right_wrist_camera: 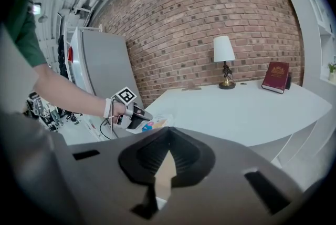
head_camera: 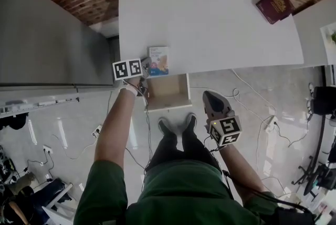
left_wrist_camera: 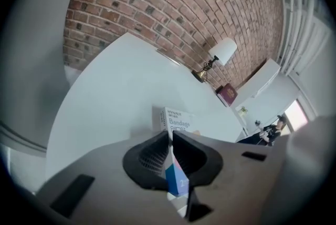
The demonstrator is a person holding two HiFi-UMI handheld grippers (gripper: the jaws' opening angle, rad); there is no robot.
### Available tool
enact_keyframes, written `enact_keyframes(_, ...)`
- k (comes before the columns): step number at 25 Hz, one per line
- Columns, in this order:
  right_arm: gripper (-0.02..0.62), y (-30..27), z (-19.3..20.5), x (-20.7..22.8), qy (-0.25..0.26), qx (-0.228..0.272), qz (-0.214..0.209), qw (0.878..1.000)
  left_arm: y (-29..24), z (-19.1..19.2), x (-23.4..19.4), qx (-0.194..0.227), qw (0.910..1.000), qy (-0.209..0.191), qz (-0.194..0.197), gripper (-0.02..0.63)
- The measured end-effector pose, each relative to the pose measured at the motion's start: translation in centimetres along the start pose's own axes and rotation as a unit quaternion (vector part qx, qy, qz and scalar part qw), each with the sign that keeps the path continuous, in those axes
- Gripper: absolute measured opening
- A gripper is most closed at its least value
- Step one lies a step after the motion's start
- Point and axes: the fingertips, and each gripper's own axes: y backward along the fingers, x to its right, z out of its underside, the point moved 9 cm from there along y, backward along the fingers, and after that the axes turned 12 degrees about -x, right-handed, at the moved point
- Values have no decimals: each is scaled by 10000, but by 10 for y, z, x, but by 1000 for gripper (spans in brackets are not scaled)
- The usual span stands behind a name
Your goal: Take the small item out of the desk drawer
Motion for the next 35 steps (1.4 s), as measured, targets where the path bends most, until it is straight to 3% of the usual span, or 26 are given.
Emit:
enact_keyframes(10,5,-3,-12,-8,165,102,-119,9997,31,-4,-1,394,9972,-281,-568,29)
enact_keyframes(22,5,13,-58,-17,564,608,-202,9964,136,0,13,1493,9827,-461,-991,28)
enact_keyframes(27,5,28,-78,-22,738,826,-231,9936,180,12,49,2062,9702,-802,-992,28)
enact_keyframes(35,5,52,-116,-31,671,1260,-275,9894,257,37,131,3032,9341,-1622,-958,28)
